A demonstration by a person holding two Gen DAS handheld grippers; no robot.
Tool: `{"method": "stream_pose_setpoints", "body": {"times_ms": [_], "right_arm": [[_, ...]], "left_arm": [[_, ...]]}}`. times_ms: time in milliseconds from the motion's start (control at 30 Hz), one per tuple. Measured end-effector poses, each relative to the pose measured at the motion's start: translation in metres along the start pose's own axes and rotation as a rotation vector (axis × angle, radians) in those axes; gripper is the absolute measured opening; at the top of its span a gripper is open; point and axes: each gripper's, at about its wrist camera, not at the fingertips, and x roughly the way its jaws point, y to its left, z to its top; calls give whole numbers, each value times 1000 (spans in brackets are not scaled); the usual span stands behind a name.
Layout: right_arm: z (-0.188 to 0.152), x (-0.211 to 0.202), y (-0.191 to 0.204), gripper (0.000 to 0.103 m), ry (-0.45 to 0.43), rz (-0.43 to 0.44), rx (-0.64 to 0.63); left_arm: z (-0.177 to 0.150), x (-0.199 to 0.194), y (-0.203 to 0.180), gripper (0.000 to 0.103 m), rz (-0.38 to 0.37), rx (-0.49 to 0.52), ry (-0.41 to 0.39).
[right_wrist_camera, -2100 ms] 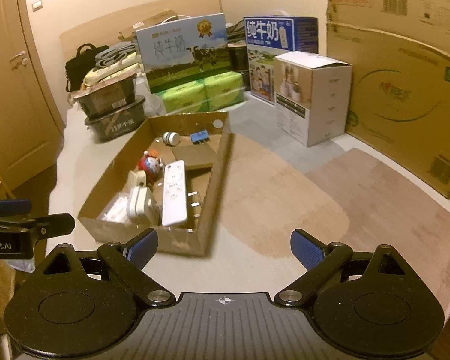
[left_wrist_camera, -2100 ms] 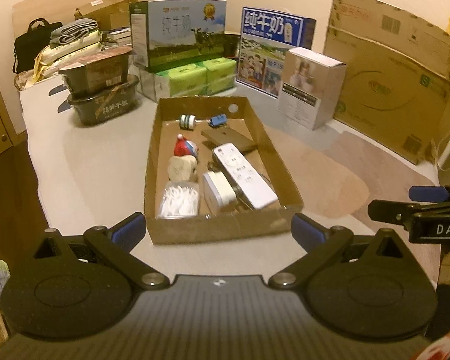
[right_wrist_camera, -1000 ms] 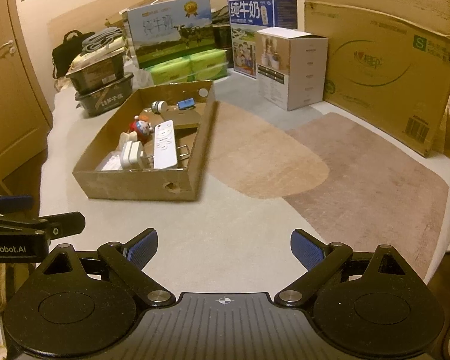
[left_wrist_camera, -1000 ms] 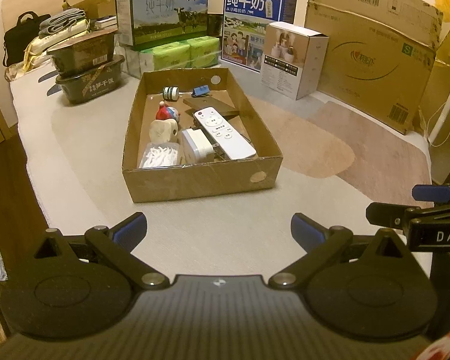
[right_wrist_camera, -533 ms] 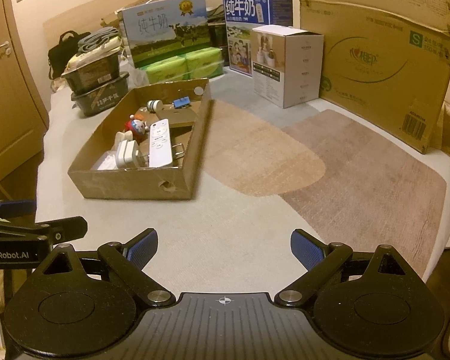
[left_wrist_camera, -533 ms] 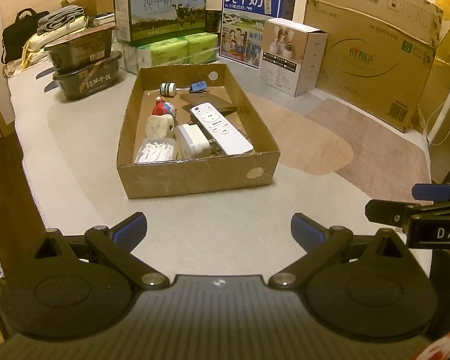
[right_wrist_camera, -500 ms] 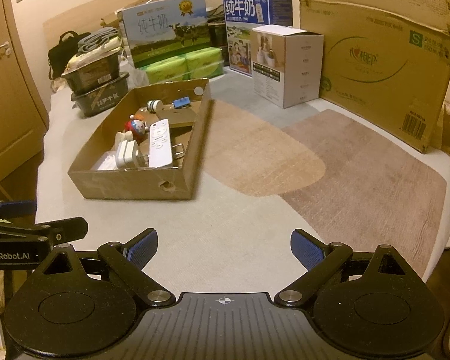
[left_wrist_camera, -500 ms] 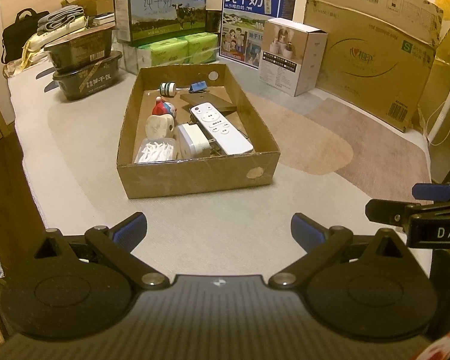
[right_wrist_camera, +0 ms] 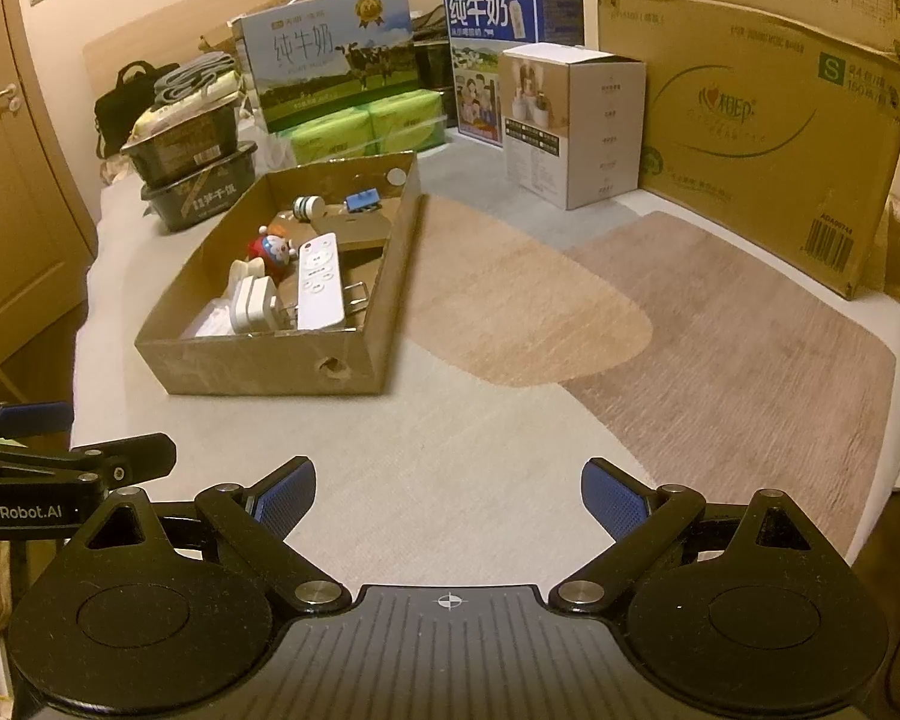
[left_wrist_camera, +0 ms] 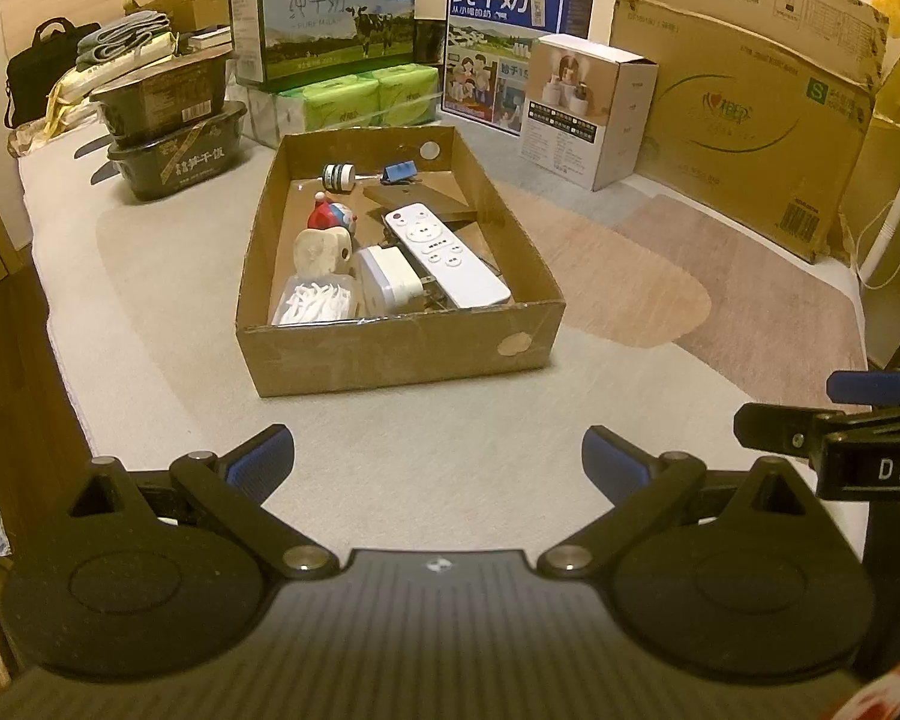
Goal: Organize rigid objects
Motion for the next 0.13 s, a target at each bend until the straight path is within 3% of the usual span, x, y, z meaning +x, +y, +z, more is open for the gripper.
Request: {"method": "stream_pose_setpoints", "body": {"times_ms": [133], "right_arm": [[-2, 1, 0, 95, -2, 0, 0]], "left_arm": [[0, 0, 1, 102, 2, -9, -7]]}}
